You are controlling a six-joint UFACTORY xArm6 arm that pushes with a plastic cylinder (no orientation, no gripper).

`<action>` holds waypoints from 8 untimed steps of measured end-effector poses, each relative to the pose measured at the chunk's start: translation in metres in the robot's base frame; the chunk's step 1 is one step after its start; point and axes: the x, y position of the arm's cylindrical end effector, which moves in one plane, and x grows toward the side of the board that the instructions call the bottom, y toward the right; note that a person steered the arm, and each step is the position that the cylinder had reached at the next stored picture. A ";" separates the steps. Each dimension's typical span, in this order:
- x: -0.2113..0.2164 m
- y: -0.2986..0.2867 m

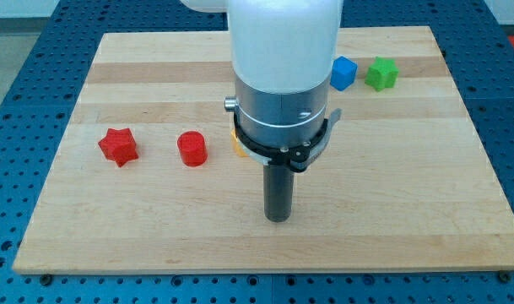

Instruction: Move your arm away from yellow heart

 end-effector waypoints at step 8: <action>0.003 0.142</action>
